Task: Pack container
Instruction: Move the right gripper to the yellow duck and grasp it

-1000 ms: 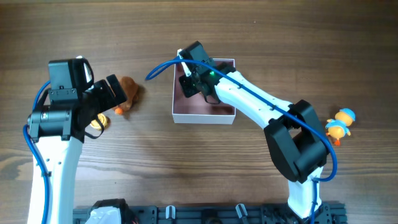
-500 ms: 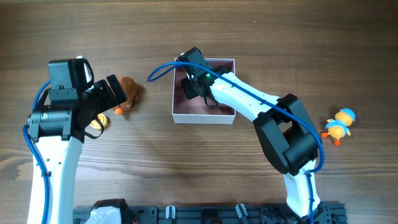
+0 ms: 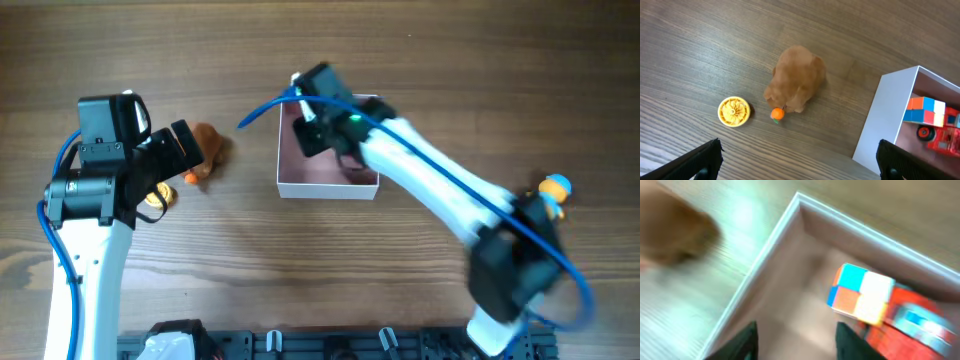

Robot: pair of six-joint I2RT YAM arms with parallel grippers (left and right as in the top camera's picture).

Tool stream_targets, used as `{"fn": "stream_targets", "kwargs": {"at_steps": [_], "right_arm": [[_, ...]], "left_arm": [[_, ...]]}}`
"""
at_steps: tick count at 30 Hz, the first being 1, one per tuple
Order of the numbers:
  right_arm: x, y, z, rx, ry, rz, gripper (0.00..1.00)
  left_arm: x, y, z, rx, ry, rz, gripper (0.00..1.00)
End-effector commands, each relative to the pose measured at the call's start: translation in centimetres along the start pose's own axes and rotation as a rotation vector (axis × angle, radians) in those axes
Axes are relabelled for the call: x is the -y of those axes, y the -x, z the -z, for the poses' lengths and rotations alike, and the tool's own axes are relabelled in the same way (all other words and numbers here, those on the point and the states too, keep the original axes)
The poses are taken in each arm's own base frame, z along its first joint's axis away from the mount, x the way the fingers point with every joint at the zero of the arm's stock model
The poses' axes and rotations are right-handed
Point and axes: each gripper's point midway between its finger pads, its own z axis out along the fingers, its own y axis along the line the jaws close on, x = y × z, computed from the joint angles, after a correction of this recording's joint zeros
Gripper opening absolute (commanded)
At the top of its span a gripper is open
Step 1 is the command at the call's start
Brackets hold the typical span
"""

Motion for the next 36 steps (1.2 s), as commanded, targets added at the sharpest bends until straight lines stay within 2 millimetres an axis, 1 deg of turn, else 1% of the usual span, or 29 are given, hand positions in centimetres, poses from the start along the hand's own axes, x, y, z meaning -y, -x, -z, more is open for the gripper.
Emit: {"fn": "stream_targets", "kwargs": {"at_steps": [1,2,3,4,5,6,7,8,9,10,11,12,13,14,15,18,21,23,26,28,30,31,33,35,36], "right_arm": [[5.3,3.2,10.9,0.188,-0.086,-0.242,0.99],[6.7,2.9,12.3,0.194,-0.104,-0.299,1.00],[9.1,2.0,14.3,0.198,-0.137,-0.390,1.00],[13.0,0.1,16.9,0.190,-0.204,-0.534,1.00],[16.2,-2.0,18.7,0.171,-0.266,-0.655,1.00],[21.1,-5.7,20.9,0.126,-0.368,-0.819,1.00],[23.7,-8.2,22.0,0.089,-0.419,-0.914,1.00],[27.1,-11.5,23.0,0.043,-0.491,-1.016,1.00],[29.1,-13.9,23.2,0.011,-0.529,-1.079,1.00],[31.1,-16.7,23.0,-0.031,-0.566,-1.166,1.00],[32.2,-18.6,22.5,-0.059,-0.584,-1.214,1.00],[32.9,-19.6,22.0,-0.075,-0.585,-1.226,1.00],[33.8,-21.3,20.8,-0.104,-0.568,-1.247,1.00],[34.3,-22.5,19.8,-0.124,-0.553,-1.273,1.00],[34.8,-24.1,18.3,-0.160,-0.537,-1.296,1.00],[35.2,-27.7,14.2,-0.263,-0.521,-1.307,1.00],[35.4,-30.1,11.0,-0.320,-0.509,-1.321,1.00],[35.3,-31.3,9.7,-0.355,-0.500,-1.329,1.00],[35.3,-32.3,8.2,-0.385,-0.490,-1.337,1.00],[35.4,-32.6,7.8,-0.393,-0.487,-1.339,0.99],[35.4,-32.5,7.8,-0.391,-0.488,-1.340,0.90],[35.4,-32.5,7.8,-0.391,-0.487,-1.339,0.74],[35.4,-32.5,7.7,-0.389,-0.482,-1.341,0.47],[35.2,-32.3,7.6,-0.384,-0.467,-1.344,0.28],[35.2,-32.2,7.6,-0.381,-0.460,-1.345,0.22]], "left_arm": [[-0.2,0.4,0.3,0.015,0.002,0.023,1.00],[-0.2,0.4,0.3,0.015,0.002,0.023,1.00],[-0.2,0.4,0.3,0.015,0.002,0.023,1.00],[-0.2,0.4,0.3,0.015,0.002,0.023,1.00],[-0.1,0.4,0.3,0.015,0.002,0.023,1.00],[-0.1,0.4,0.3,0.015,0.002,0.023,1.00],[-0.1,0.4,0.3,0.015,0.001,0.023,1.00],[-0.1,0.4,0.3,0.015,0.002,0.023,1.00],[-0.1,0.4,0.3,0.014,0.001,0.023,1.00],[-0.1,0.4,0.3,0.014,0.001,0.023,1.00],[-0.1,0.4,0.3,0.014,0.001,0.023,1.00],[-0.1,0.4,0.3,0.014,0.001,0.022,1.00],[-0.2,0.4,0.3,0.015,0.002,0.023,1.00],[-0.2,0.4,0.3,0.014,0.002,0.023,1.00],[-0.2,0.4,0.3,0.014,0.002,0.023,1.00],[-0.2,0.4,0.3,0.015,0.002,0.023,1.00],[-0.2,0.3,0.3,0.011,0.003,0.023,1.00],[-0.2,0.2,0.3,0.009,0.004,0.023,1.00],[-0.2,0.2,0.3,0.009,0.004,0.023,1.00],[-0.2,0.2,0.3,0.008,0.004,0.023,1.00],[-0.2,0.3,0.3,0.009,0.004,0.023,1.00],[-0.2,0.2,0.3,0.009,0.004,0.023,1.00],[-0.2,0.2,0.3,0.008,0.004,0.023,1.00],[-0.2,0.2,0.3,0.009,0.004,0.023,1.00],[-0.2,0.2,0.3,0.008,0.004,0.023,1.00]]}}
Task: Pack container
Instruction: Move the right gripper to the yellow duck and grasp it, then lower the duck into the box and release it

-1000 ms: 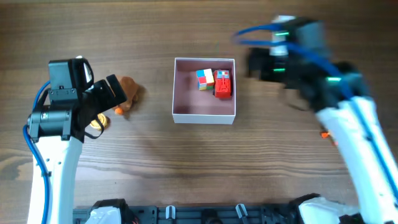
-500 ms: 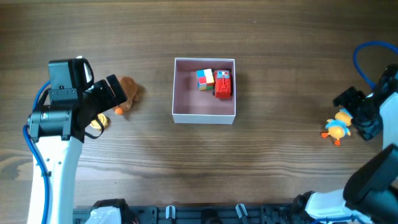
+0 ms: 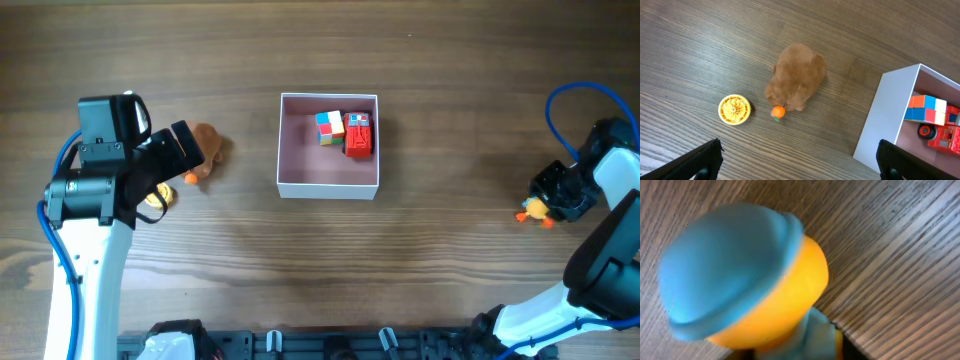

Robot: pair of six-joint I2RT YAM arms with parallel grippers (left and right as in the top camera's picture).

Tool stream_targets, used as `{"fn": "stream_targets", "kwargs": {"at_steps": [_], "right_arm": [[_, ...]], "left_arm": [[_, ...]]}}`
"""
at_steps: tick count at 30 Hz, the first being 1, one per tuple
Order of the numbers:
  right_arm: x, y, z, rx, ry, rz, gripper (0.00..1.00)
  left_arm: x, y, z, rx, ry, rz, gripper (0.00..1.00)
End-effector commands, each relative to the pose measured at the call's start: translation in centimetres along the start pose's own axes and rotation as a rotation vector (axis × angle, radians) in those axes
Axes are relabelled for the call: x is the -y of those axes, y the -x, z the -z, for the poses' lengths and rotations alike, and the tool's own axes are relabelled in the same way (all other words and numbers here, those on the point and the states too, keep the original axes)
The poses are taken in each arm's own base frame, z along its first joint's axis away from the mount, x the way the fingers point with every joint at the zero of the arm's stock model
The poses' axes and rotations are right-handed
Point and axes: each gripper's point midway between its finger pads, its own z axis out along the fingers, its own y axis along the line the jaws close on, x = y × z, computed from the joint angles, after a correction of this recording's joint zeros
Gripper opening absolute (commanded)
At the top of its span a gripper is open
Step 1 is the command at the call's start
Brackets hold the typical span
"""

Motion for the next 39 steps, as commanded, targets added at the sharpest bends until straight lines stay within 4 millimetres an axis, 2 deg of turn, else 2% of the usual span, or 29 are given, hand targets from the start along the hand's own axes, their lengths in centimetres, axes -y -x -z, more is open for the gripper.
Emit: {"fn": "stream_targets", "kwargs": {"at_steps": [1,2,6,8,11,12,13,14,15,16,17,20,23,26,27,28,33,37,39], "right_arm": [[-0.6,-0.7,-0.6,-0.032,0.031,-0.001,0.08],[-0.6,-0.8,-0.6,-0.035,0.035,-0.002,0.04],[-2.9,-1.5,0.5,-0.056,0.123,0.046,0.04],[-5.8,-1.6,3.2,0.015,0.161,0.168,0.04],[-13.8,-3.6,11.4,0.216,0.291,0.435,0.04],[-17.6,-5.7,15.7,0.310,0.371,0.552,0.04],[-20.4,-7.9,19.1,0.373,0.443,0.635,0.05],[-23.6,-11.1,22.8,0.438,0.519,0.712,0.04],[-25.9,-14.2,25.4,0.484,0.562,0.753,0.04],[-27.3,-16.3,26.6,0.495,0.593,0.761,0.04],[-29.0,-19.3,27.5,0.495,0.630,0.784,0.04],[-31.6,-24.3,26.8,0.392,0.679,0.738,0.04],[-34.4,-27.2,26.3,0.274,0.715,0.727,0.04],[-37.2,-28.3,25.2,0.213,0.686,0.756,0.04],[-37.9,-28.5,24.2,0.191,0.668,0.764,0.04],[-38.6,-28.8,22.1,0.159,0.628,0.765,0.04],[-39.2,-29.4,14.3,0.057,0.474,0.733,0.04],[-39.5,-29.7,10.3,0.019,0.412,0.736,0.04],[-39.9,-29.9,9.2,0.008,0.407,0.738,0.04]], "left_arm": [[-0.1,0.4,0.4,0.015,0.001,0.023,1.00],[-0.1,0.4,0.4,0.015,0.001,0.023,1.00],[-0.2,0.5,0.5,0.022,0.000,0.026,1.00],[-0.8,0.9,0.9,0.044,0.006,0.045,1.00],[-2.3,1.3,1.5,0.063,0.030,0.089,1.00],[-2.8,1.3,1.7,0.063,0.039,0.101,1.00],[-3.0,1.2,1.7,0.060,0.042,0.105,1.00],[-3.0,1.1,1.7,0.054,0.045,0.114,1.00],[-3.0,1.0,1.7,0.051,0.044,0.136,1.00],[-2.9,0.9,1.7,0.049,0.039,0.139,1.00],[-2.9,0.9,1.7,0.048,0.034,0.148,1.00],[-2.9,0.9,1.7,0.048,0.034,0.165,1.00],[-2.9,0.9,1.7,0.048,0.034,0.166,1.00],[-2.9,0.9,1.7,0.049,0.034,0.184,1.00],[-2.9,0.9,1.7,0.048,0.034,0.184,1.00],[-2.9,0.9,1.7,0.049,0.034,0.183,1.00],[-2.9,0.9,1.7,0.049,0.034,0.183,1.00],[-2.9,0.9,1.7,0.049,0.034,0.183,1.00],[-2.9,0.9,1.7,0.049,0.034,0.183,1.00]]}}
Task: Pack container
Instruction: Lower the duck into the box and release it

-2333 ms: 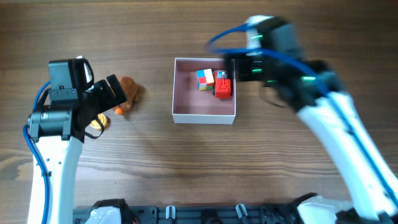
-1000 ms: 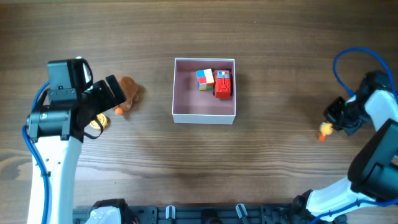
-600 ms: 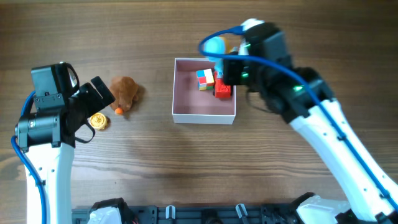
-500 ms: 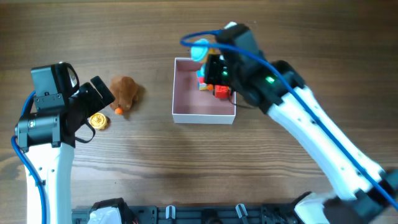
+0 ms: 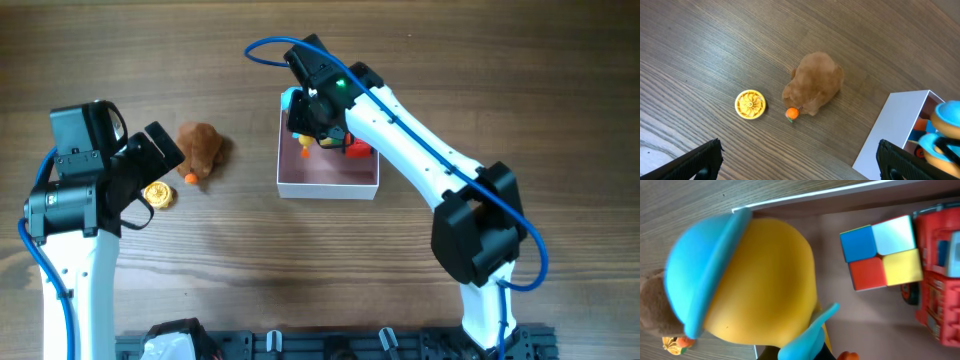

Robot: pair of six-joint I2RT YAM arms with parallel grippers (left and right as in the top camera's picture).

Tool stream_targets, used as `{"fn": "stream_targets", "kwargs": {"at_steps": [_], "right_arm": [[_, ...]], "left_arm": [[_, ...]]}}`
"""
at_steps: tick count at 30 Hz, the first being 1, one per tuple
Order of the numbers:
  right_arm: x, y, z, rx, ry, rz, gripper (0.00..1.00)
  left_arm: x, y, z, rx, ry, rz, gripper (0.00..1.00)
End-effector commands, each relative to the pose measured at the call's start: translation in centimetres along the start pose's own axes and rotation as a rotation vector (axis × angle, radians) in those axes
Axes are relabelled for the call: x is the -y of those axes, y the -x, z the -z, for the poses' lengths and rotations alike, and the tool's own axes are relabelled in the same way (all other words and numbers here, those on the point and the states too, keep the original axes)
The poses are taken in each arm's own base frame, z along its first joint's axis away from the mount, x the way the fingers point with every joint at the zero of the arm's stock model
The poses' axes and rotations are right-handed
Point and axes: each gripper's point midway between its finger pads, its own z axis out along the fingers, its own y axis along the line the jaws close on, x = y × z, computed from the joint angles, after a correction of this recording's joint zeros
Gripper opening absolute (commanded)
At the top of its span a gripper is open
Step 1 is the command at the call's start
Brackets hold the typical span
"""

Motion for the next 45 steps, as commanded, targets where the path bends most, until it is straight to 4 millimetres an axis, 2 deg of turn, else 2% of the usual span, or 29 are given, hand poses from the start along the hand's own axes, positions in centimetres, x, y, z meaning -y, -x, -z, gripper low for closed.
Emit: {"fn": "stream_targets", "kwargs": {"at_steps": [1,3,5,7,9,12,24,25,27,29,31,35,36,38,39,40,41,45], "right_arm": [[-0.6,0.0,-1.8,-0.017,0.014,-0.015,0.04],[-0.5,0.0,-2.4,-0.018,0.012,-0.016,0.04],[-0.6,0.2,-3.0,-0.015,0.016,-0.015,0.09],[-0.8,0.5,-3.5,-0.006,0.026,-0.014,0.24],[-1.0,0.5,-3.6,-0.004,0.034,-0.013,0.34],[-1.0,0.5,-3.6,-0.003,0.033,-0.013,0.37],[-0.4,-0.1,-3.6,-0.027,0.008,0.010,0.39],[-0.3,-0.1,-3.6,-0.029,0.007,0.010,0.43],[-0.3,-0.2,-3.6,-0.031,0.004,0.010,0.45],[-0.2,-0.2,-3.6,-0.032,0.003,0.010,0.54],[-0.2,-0.2,-3.6,-0.032,0.003,0.010,0.55],[-0.2,-0.3,-3.6,-0.039,0.002,0.014,0.54],[-0.3,-0.5,-3.6,-0.049,0.009,0.034,0.51],[0.6,-1.7,-3.5,-0.098,-0.024,0.037,0.36],[1.3,-2.3,-3.4,-0.126,-0.052,0.032,0.34],[2.0,-3.0,-3.3,-0.155,-0.078,0.040,0.24],[2.9,-3.8,-3.1,-0.187,-0.114,0.042,0.04],[4.8,-6.1,-2.3,-0.289,-0.182,0.139,0.04]], "left_arm": [[0.0,0.4,0.6,0.019,-0.010,0.023,1.00],[0.0,0.4,0.6,0.019,-0.010,0.023,1.00],[0.0,0.4,0.6,0.019,-0.010,0.023,1.00],[0.0,0.4,0.6,0.019,-0.010,0.022,1.00],[0.0,0.4,0.6,0.019,-0.010,0.019,1.00],[0.0,0.4,0.6,0.019,-0.010,0.019,1.00],[0.0,0.4,0.6,0.017,-0.010,0.019,1.00],[0.0,0.3,0.6,0.015,-0.008,0.019,1.00],[0.0,0.3,0.6,0.014,-0.008,0.019,1.00],[0.0,0.3,0.6,0.014,-0.008,0.019,1.00],[0.0,0.3,0.6,0.014,-0.008,0.019,1.00],[0.0,0.3,0.6,0.014,-0.008,0.019,1.00],[0.0,0.3,0.6,0.014,-0.008,0.019,1.00],[0.0,0.3,0.6,0.014,-0.008,0.019,1.00],[0.0,0.3,0.6,0.014,-0.008,0.019,1.00],[0.0,0.3,0.6,0.014,-0.008,0.019,1.00],[0.0,0.3,0.6,0.014,-0.008,0.019,1.00],[0.0,0.3,0.6,0.014,-0.008,0.020,1.00]]}}
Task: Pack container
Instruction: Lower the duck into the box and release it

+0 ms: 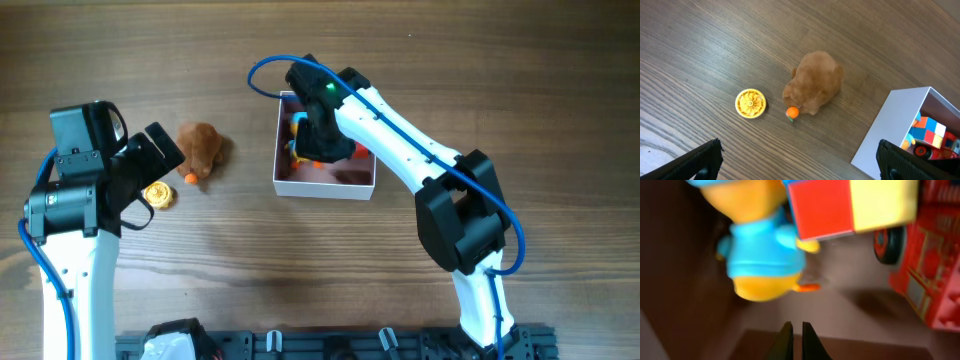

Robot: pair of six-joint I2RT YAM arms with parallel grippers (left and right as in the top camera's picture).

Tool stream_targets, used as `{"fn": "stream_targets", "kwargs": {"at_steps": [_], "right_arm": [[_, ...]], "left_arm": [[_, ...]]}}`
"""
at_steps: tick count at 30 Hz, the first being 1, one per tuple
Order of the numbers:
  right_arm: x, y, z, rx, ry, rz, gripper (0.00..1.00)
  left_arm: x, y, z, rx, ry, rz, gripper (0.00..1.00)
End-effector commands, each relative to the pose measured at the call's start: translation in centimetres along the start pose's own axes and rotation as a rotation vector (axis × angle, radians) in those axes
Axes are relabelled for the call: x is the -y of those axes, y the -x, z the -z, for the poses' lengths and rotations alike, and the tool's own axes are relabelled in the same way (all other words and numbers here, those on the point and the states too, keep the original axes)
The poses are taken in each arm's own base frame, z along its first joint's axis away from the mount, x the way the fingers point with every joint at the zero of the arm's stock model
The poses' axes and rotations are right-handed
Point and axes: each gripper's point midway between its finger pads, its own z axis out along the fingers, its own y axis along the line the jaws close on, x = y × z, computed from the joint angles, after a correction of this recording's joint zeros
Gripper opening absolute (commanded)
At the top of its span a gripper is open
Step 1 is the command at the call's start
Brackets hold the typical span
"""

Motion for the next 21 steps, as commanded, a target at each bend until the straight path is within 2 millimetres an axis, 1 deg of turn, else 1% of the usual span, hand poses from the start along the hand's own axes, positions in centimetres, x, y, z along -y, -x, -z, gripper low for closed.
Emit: {"fn": "stream_targets", "kwargs": {"at_steps": [1,3,5,8,9,11,14,17,19,21], "right_arm": [[0.1,-1.1,-0.2,-0.043,-0.021,0.129,0.04],[0.2,-1.5,-0.8,-0.055,-0.031,0.160,0.04],[0.2,-1.3,-1.8,-0.062,-0.035,0.172,0.04],[-0.2,-0.6,-3.3,-0.049,-0.024,0.175,0.04],[-0.7,0.1,-3.8,-0.028,-0.009,0.177,0.05],[-1.7,1.4,-3.9,0.032,0.026,0.186,0.07],[-2.8,2.7,-3.8,0.086,0.064,0.190,0.10],[-2.2,3.4,-3.7,0.121,0.029,0.158,0.10],[-2.2,3.3,-3.7,0.119,0.027,0.159,0.09],[-1.8,2.8,-3.8,0.099,0.011,0.163,0.06]], "left_arm": [[0.0,0.4,0.6,0.018,-0.010,0.020,1.00],[0.0,0.4,0.6,0.018,-0.010,0.020,1.00],[0.0,0.4,0.6,0.018,-0.010,0.019,1.00],[0.0,0.3,0.6,0.014,-0.008,0.019,1.00],[0.0,0.2,0.6,0.012,-0.007,0.019,1.00],[-0.1,0.2,0.6,0.011,-0.007,0.019,1.00],[-0.1,0.2,0.6,0.011,-0.007,0.019,1.00],[0.0,0.2,0.6,0.012,-0.007,0.019,1.00],[0.0,0.2,0.6,0.012,-0.007,0.019,1.00],[0.0,0.2,0.6,0.012,-0.007,0.019,1.00]]}}
